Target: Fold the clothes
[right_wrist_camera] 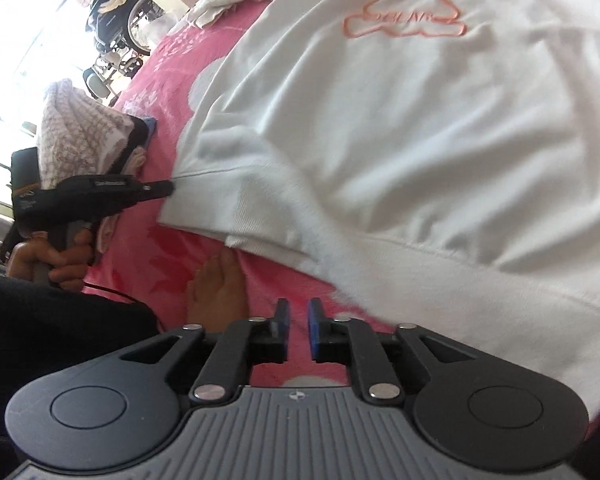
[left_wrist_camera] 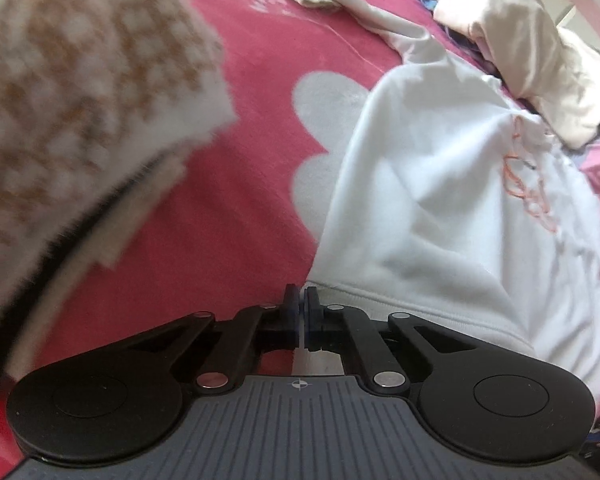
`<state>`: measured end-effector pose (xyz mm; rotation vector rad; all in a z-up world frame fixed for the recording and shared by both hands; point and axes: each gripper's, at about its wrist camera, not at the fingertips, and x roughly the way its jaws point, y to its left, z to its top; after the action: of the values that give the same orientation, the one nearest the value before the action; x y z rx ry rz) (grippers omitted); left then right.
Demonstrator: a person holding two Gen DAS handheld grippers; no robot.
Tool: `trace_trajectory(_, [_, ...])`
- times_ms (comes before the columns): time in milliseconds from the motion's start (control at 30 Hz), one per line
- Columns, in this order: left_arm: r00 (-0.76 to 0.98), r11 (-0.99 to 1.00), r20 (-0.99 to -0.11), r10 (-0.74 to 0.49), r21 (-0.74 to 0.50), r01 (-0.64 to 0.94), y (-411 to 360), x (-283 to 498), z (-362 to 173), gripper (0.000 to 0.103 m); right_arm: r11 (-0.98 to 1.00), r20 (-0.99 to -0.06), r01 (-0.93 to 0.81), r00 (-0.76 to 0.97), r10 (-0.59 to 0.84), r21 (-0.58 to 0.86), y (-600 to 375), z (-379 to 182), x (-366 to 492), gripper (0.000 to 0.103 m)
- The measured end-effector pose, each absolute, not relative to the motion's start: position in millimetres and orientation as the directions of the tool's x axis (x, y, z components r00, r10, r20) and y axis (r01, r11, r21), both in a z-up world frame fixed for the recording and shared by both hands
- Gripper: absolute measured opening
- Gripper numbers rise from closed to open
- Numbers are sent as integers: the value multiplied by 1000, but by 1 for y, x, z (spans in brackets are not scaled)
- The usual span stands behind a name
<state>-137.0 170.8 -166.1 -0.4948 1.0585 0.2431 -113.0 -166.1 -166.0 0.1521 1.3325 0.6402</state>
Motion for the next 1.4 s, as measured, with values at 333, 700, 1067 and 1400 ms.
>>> trace_trajectory(333, [432, 909, -902, 8, -173, -378, 180, -136, -170, 7, 812, -889, -505, 170, 425, 292, -131, -164, -103, 17])
trace_trajectory(700, [467, 861, -875, -131, -334, -384, 177, -162, -176, 37, 762, -867, -607, 230, 442, 227, -80, -163, -113, 19])
trace_trajectory(1067, [565, 816, -797, -212, -462, -346, 172, -184, -161, 43, 817, -872, -514, 237, 429, 262, -103, -168, -115, 19])
trace_trajectory(1400, [528, 854, -842, -109, -351, -384, 151, -164, -180, 27, 857, -856, -445, 305, 417, 259, -123, -159, -108, 27])
